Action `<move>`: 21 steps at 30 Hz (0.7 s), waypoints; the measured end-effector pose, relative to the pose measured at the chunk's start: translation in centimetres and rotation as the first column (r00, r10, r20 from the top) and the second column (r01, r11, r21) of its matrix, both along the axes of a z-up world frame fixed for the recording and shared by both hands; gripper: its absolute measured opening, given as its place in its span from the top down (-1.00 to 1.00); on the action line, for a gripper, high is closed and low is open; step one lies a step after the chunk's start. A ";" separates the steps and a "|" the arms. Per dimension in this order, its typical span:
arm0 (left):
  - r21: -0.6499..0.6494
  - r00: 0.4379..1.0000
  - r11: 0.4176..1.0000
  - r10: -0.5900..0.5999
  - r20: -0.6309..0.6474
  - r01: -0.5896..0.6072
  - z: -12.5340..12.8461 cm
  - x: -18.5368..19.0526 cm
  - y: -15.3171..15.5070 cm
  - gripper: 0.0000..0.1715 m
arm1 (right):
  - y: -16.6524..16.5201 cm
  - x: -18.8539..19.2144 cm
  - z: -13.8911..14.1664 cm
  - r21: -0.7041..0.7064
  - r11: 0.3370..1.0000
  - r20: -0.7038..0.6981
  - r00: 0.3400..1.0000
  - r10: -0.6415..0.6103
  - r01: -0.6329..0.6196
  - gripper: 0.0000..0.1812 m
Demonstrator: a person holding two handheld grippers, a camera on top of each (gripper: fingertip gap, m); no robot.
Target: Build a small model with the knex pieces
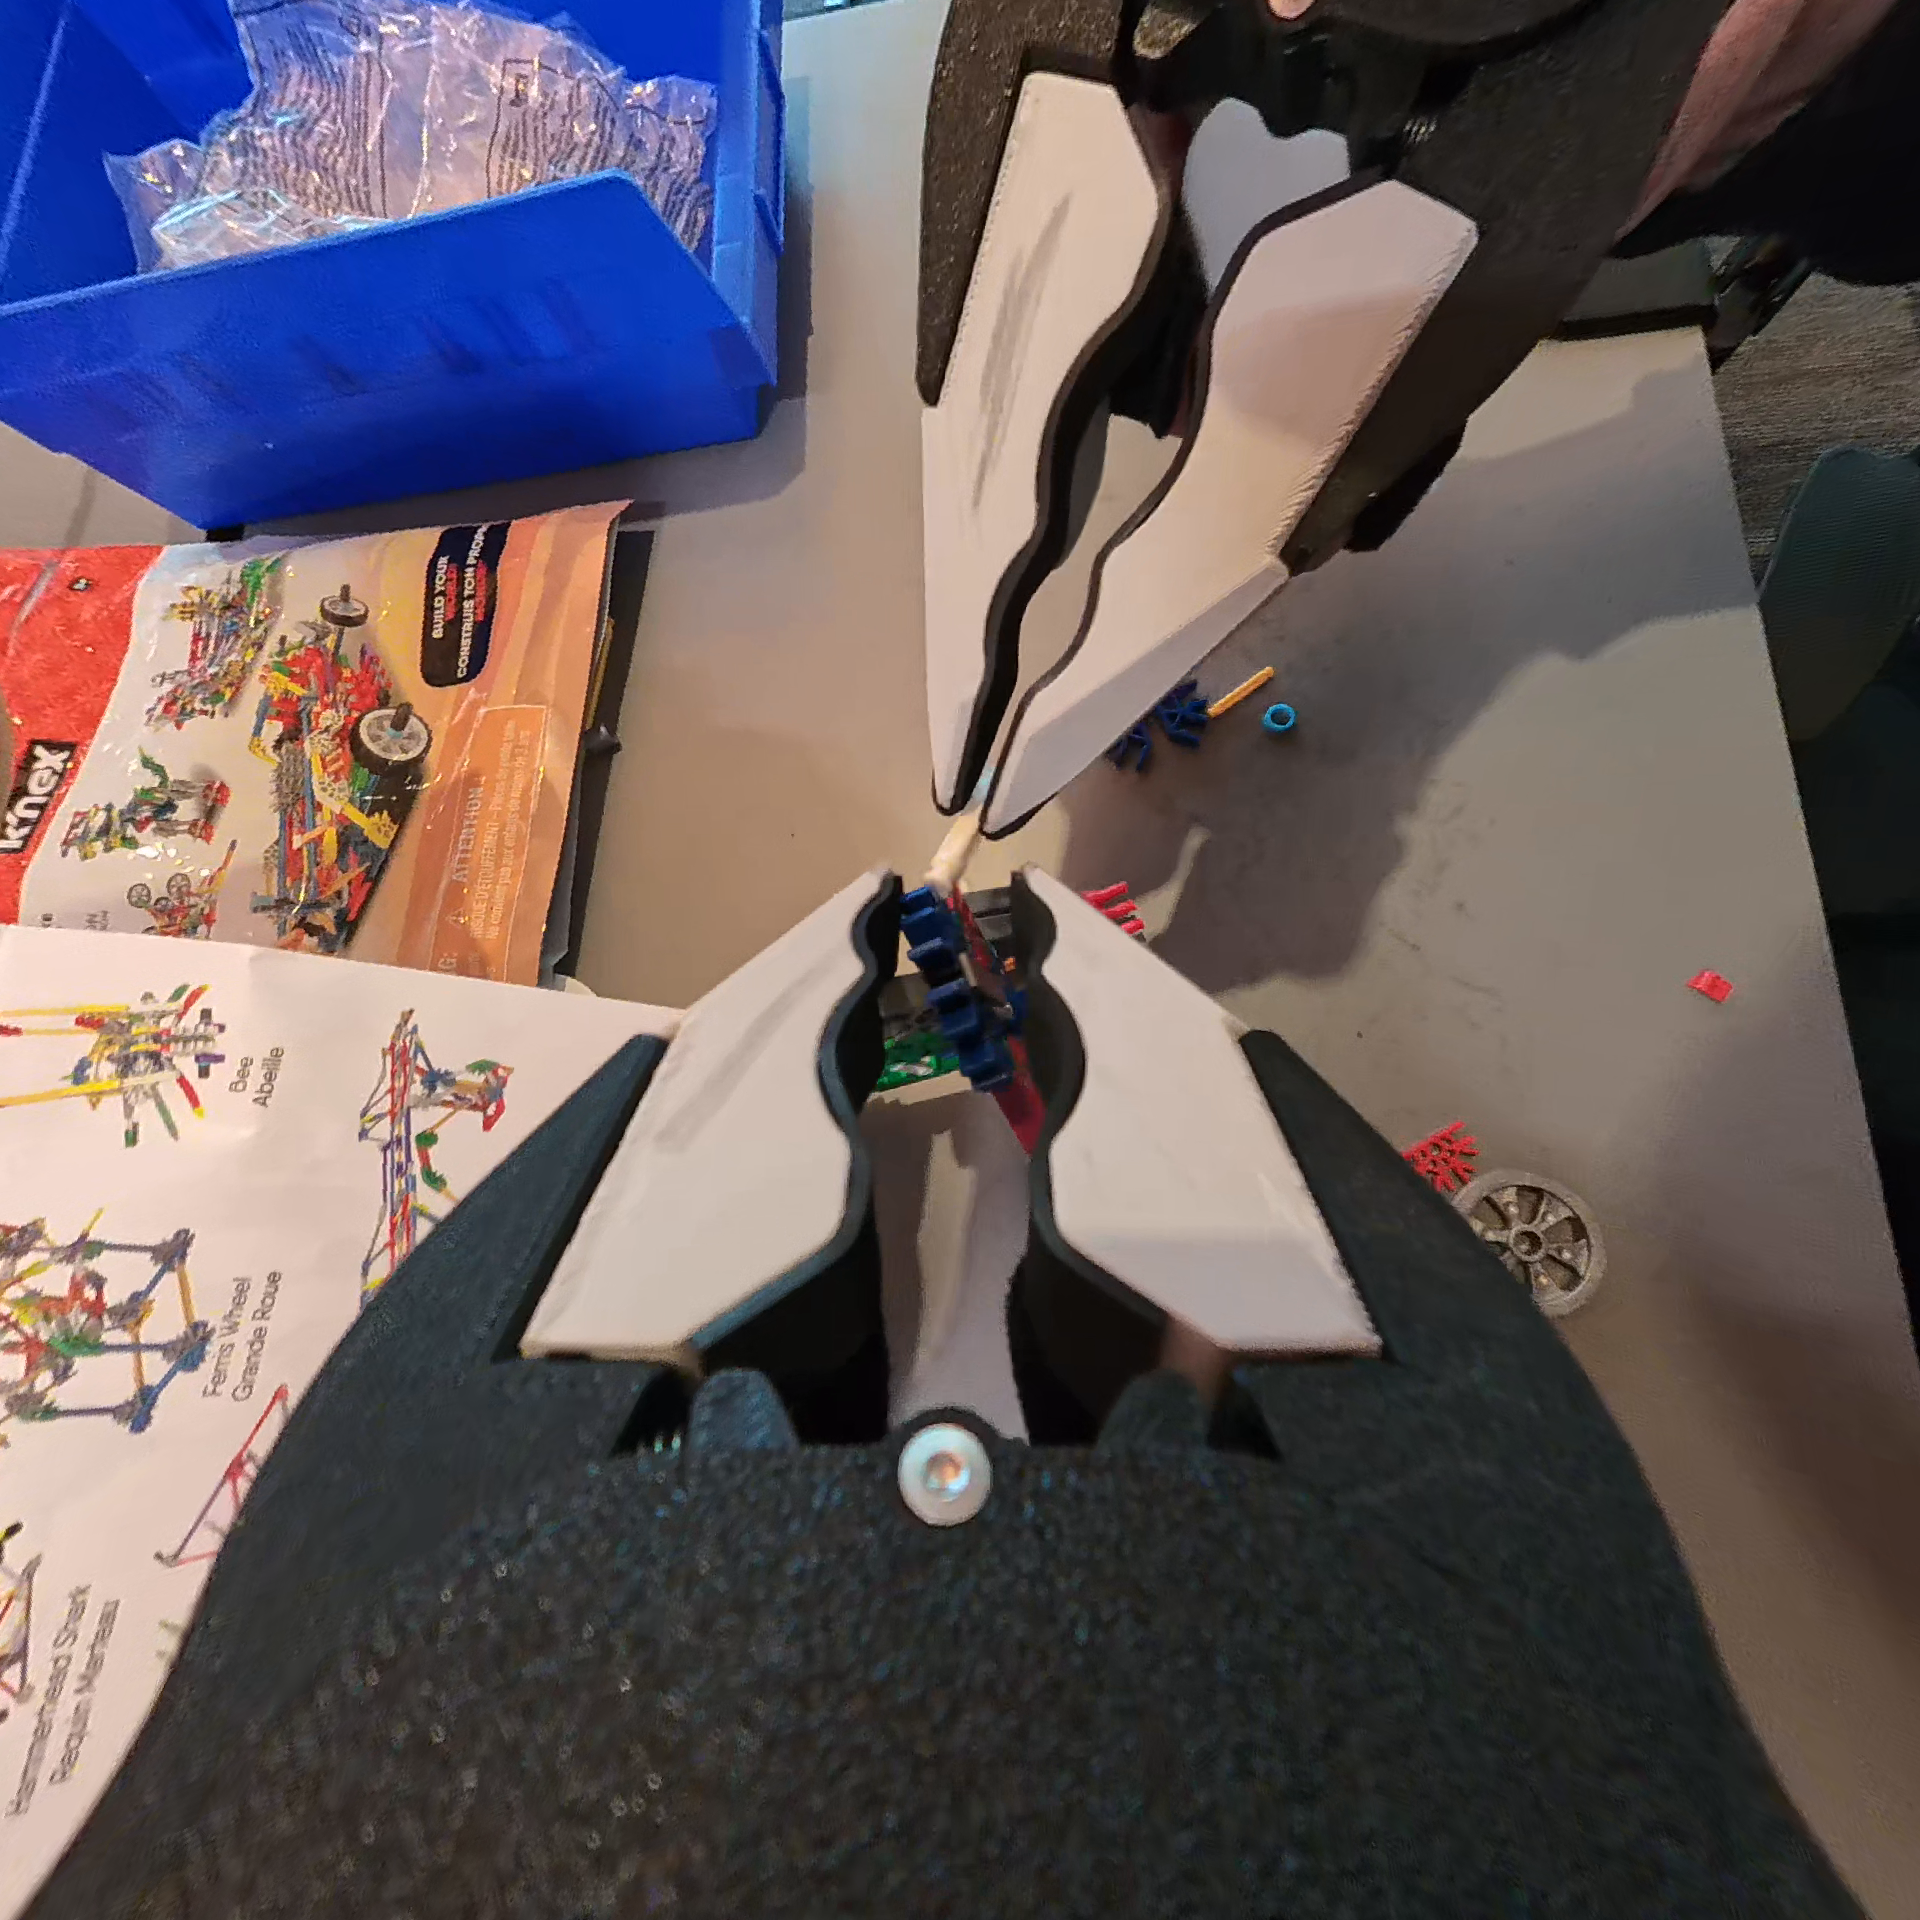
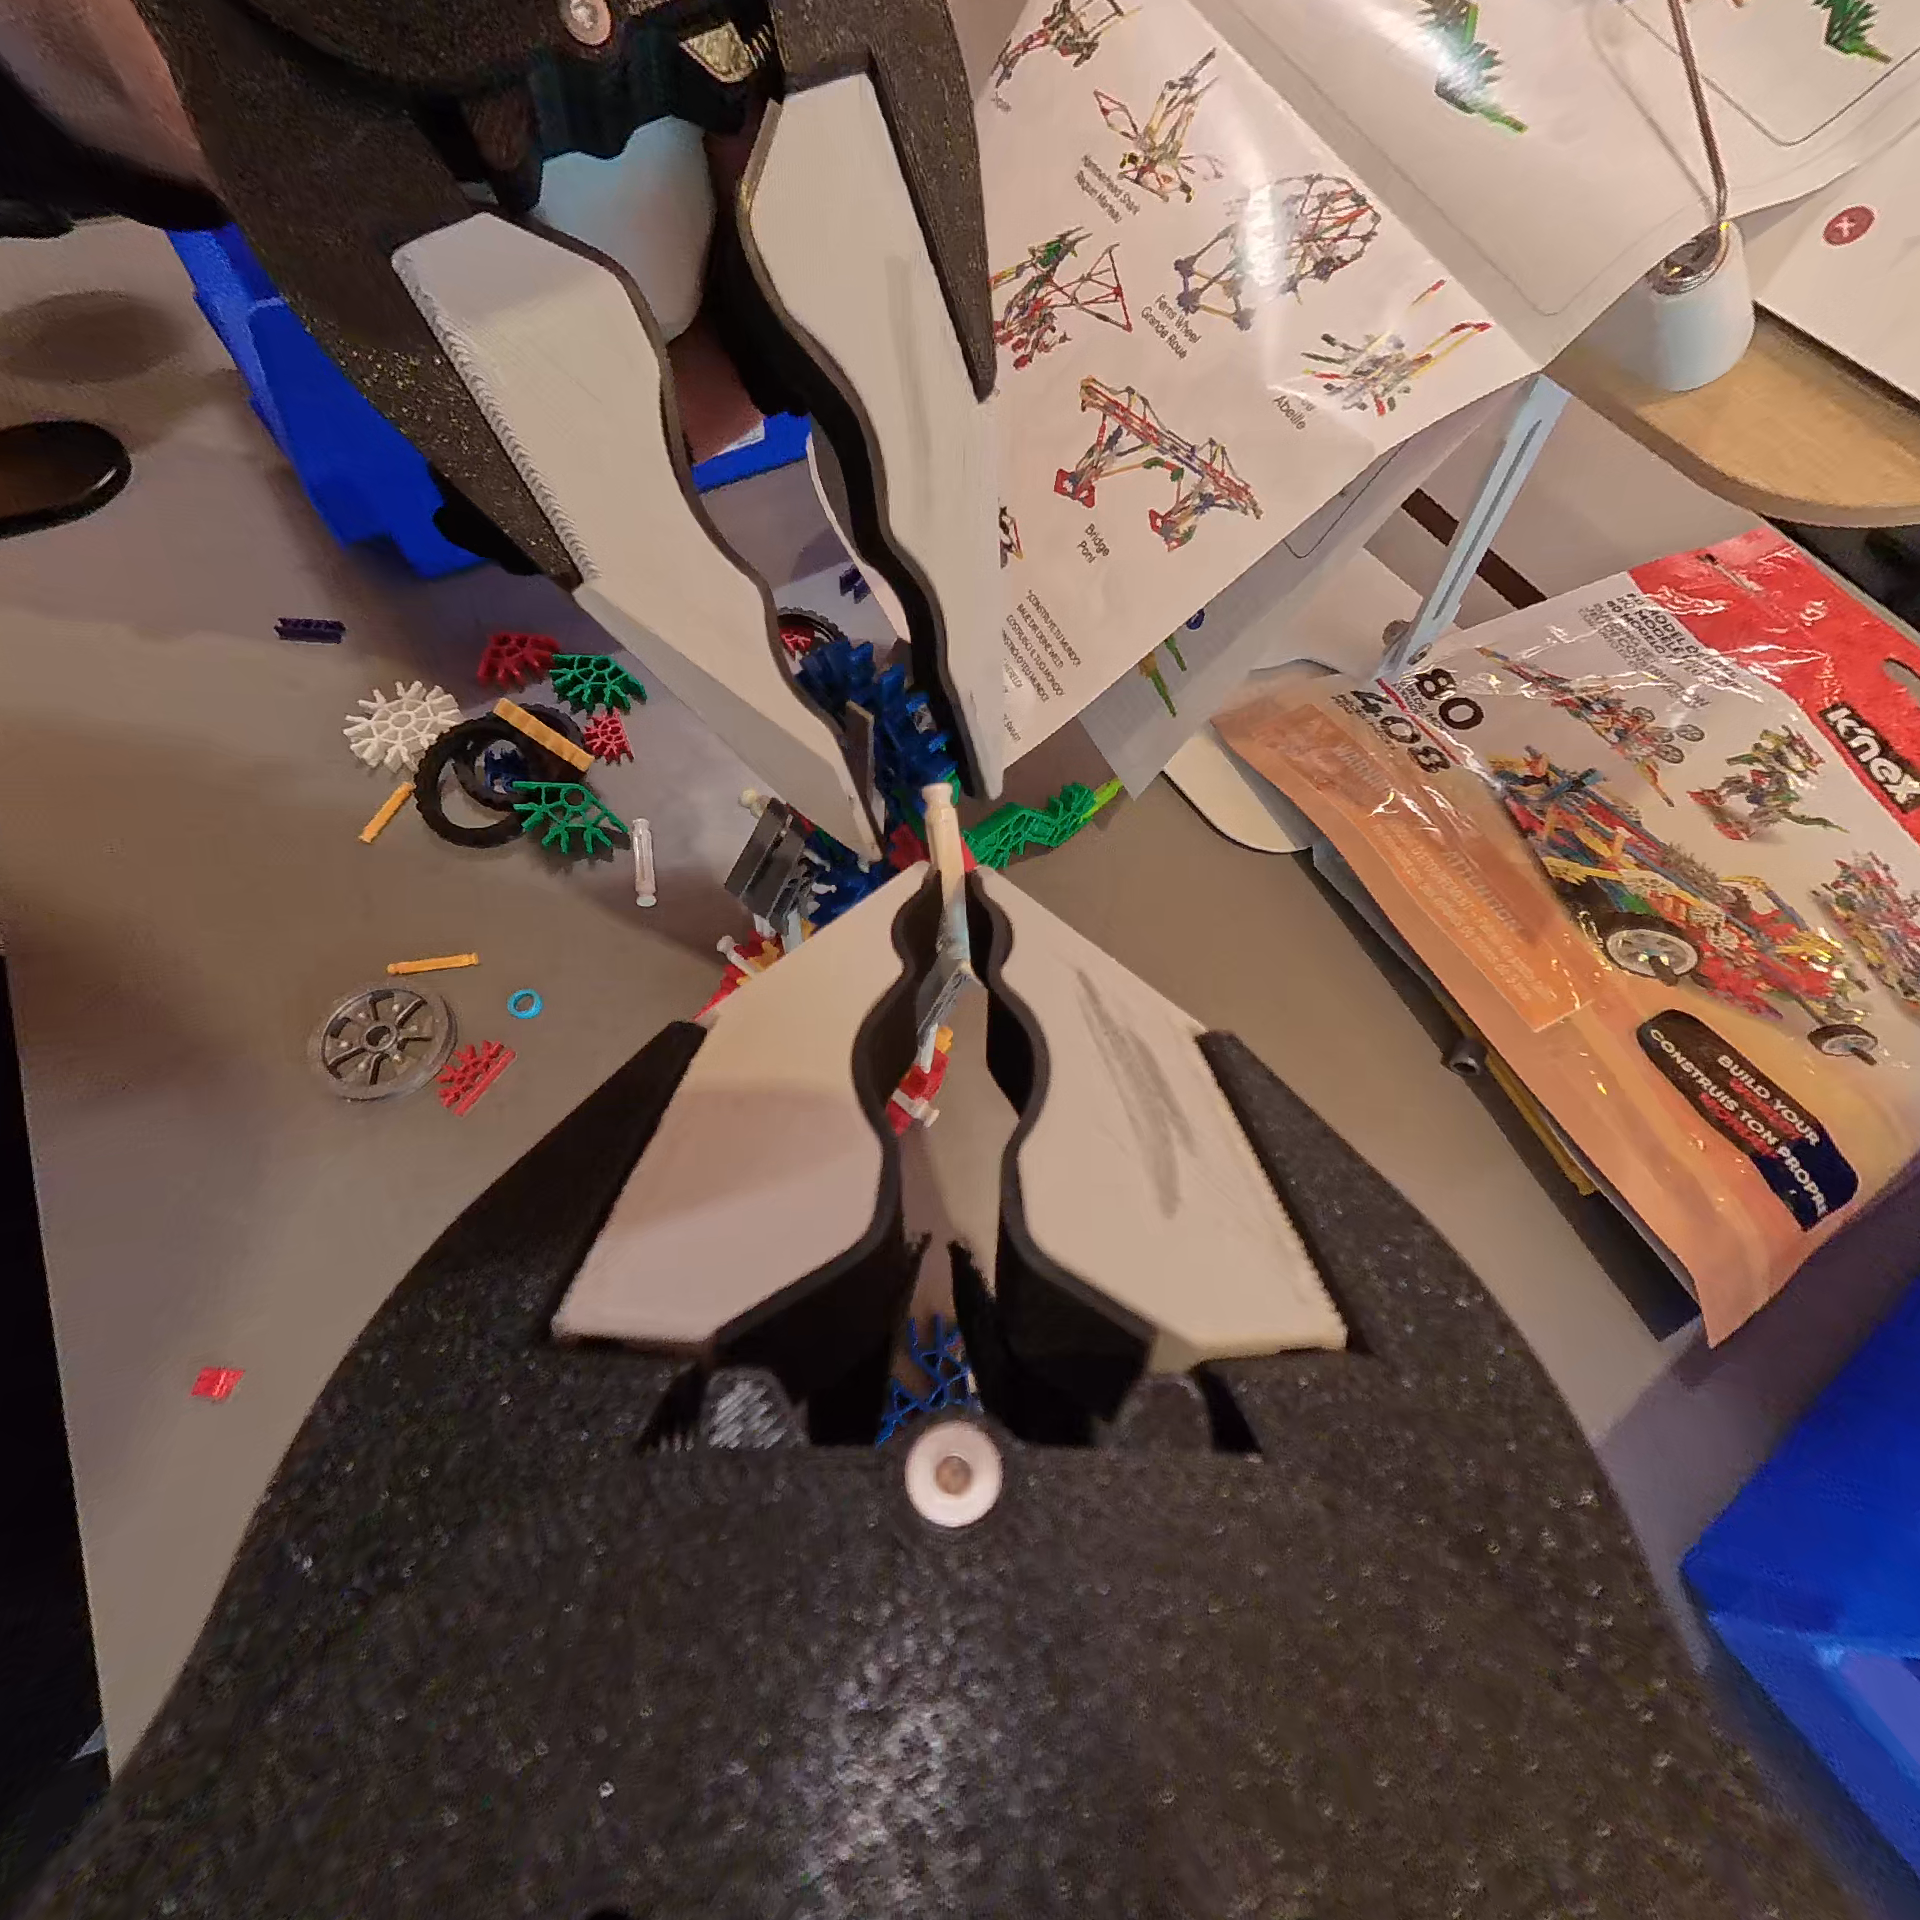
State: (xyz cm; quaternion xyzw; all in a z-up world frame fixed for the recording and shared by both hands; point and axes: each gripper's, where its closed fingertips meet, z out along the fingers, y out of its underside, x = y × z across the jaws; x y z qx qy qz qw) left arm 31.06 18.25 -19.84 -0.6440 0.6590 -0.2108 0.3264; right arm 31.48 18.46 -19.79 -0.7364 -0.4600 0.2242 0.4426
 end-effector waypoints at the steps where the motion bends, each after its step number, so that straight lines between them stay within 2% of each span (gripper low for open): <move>1: -0.002 1.000 1.000 0.001 0.000 -0.001 0.0 -0.1 -0.1 0.78 | 0.0 0.0 0.1 0.001 1.000 -0.005 1.000 0.000 0.000 0.96; 7: 0.020 0.998 0.998 0.064 0.002 -0.064 0.3 -1.0 0.5 0.64 | 0.5 0.2 0.4 0.009 1.000 0.042 0.999 0.012 -0.012 0.96; 12: 0.046 0.995 0.995 0.091 -0.030 -0.089 -0.5 -1.1 0.8 0.73 | 1.2 -0.2 0.0 0.022 0.996 0.150 0.985 0.081 -0.085 0.96; 15: 0.050 0.997 0.997 0.063 -0.038 -0.061 -0.4 -1.2 0.7 0.73 | 0.9 -0.8 -0.2 0.011 0.983 0.195 0.964 0.179 -0.184 0.96; 21: 0.026 0.994 0.996 -0.083 -0.077 0.085 -0.5 -1.5 -0.1 0.74 | 0.0 -0.9 0.1 -0.027 0.943 0.257 0.909 0.328 -0.333 0.96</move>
